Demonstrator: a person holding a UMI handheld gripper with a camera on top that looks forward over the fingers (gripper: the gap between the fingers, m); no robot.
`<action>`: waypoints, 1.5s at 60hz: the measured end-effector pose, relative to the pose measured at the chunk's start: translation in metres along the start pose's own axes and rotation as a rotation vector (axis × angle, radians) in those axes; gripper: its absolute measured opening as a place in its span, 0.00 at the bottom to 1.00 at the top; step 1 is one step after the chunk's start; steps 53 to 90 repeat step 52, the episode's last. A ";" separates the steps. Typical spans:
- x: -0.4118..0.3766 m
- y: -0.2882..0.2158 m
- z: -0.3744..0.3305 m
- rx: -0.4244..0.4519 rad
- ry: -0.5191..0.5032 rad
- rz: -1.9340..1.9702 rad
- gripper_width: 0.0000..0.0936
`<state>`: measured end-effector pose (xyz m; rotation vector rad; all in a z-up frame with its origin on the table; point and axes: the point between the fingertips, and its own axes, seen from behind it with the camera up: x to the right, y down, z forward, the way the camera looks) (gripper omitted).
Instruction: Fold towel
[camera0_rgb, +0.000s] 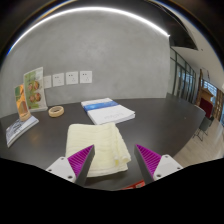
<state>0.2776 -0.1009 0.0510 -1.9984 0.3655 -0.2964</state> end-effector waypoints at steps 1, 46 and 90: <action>-0.002 0.001 -0.008 0.002 -0.002 0.002 0.88; -0.275 0.093 -0.337 0.080 -0.378 -0.216 0.86; -0.271 0.100 -0.332 0.062 -0.373 -0.200 0.85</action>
